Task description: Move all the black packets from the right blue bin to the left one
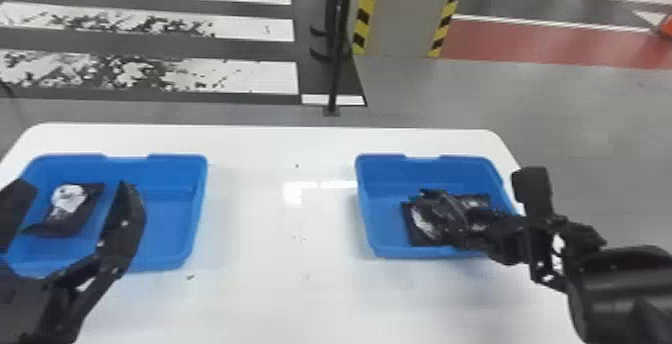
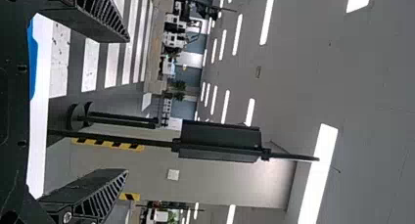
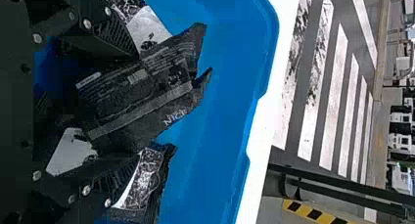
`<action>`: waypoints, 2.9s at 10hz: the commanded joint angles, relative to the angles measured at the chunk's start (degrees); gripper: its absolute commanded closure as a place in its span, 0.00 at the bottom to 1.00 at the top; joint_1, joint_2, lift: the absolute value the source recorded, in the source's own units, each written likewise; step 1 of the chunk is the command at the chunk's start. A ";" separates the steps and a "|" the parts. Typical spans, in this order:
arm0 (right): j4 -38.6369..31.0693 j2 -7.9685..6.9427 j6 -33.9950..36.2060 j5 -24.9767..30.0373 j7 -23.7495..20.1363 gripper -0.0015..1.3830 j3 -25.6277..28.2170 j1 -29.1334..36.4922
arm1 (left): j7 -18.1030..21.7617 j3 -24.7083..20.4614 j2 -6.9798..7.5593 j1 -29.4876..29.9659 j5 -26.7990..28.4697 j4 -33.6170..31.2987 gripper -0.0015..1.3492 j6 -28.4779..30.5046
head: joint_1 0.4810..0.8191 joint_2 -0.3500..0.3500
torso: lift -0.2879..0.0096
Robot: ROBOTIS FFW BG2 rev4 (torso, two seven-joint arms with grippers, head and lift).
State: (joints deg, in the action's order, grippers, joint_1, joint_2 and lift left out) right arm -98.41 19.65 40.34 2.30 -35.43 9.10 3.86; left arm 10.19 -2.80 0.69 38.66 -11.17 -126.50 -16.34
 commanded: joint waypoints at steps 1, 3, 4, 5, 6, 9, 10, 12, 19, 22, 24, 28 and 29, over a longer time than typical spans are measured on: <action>-1.08 -0.05 0.71 -0.13 0.09 0.68 -0.19 0.21 | 0.00 0.06 0.01 0.01 -0.37 0.43 0.06 -0.40 | 0.63 0.29 | 0.50; -1.08 -0.05 0.86 -0.70 0.27 0.77 -0.30 0.21 | 0.00 0.06 0.01 -0.13 -0.49 0.71 0.06 -0.82 | 0.63 0.29 | 0.50; -1.08 -0.23 0.86 -0.93 0.36 0.79 -0.30 0.35 | 0.09 0.06 0.01 -0.27 -0.71 0.99 0.06 -0.82 | 0.63 0.30 | 0.50; -0.79 -0.32 1.00 -0.93 0.62 0.80 -0.30 0.49 | 0.09 0.06 0.01 -0.27 -0.94 1.27 0.06 -1.10 | 0.63 0.30 | 0.50; -2.06 -0.49 1.00 -1.27 1.32 0.81 -0.30 1.34 | 0.09 0.06 0.01 -0.41 -1.06 1.41 0.06 -1.24 | 0.63 0.30 | 0.50; -6.98 -1.63 -3.79 -5.27 3.08 0.81 2.44 4.57 | 0.18 0.17 0.01 -0.41 -1.40 1.83 0.07 -1.94 | 0.63 0.31 | 0.50; -7.97 -1.63 -4.49 -5.84 3.08 0.81 2.44 4.57 | 0.18 0.29 0.01 -0.55 -1.51 1.97 0.07 -2.08 | 0.63 0.31 | 0.50; -9.51 -1.63 -5.75 -10.30 3.08 0.81 2.21 4.99 | 0.18 0.29 0.01 -0.69 -1.51 2.40 0.07 -2.50 | 0.63 0.33 | 0.50; -7.40 -1.02 -16.58 -31.44 4.14 0.81 -21.55 -0.63 | 1.32 3.83 1.15 -2.94 -2.31 2.40 0.07 0.59 | 0.63 0.67 | 0.50; -6.14 -0.93 -20.24 -35.78 5.37 0.81 -28.52 -3.72 | 1.76 4.97 1.50 -3.64 -3.00 2.40 0.07 2.70 | 0.63 0.77 | 0.50; -5.72 -0.75 -21.36 -38.64 5.89 0.81 -32.63 -4.99 | 2.11 5.31 1.68 -4.07 -3.23 2.82 0.07 4.10 | 0.63 0.83 | 0.50; -5.86 -0.49 -22.07 -42.98 6.16 0.81 -37.43 -6.11 | 2.46 5.31 1.68 -4.49 -3.11 3.38 0.07 4.95 | 0.63 0.92 | 0.50; -5.86 -0.32 -22.35 -43.78 6.25 0.81 -38.92 -6.68 | 2.55 5.31 1.68 -4.49 -3.11 3.38 0.07 4.95 | 0.63 0.93 | 0.50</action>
State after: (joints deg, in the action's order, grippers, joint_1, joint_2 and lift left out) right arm -104.26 19.24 18.15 -40.91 -29.22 -28.95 -2.54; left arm 12.71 2.53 2.37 34.16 -14.28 -123.12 -11.44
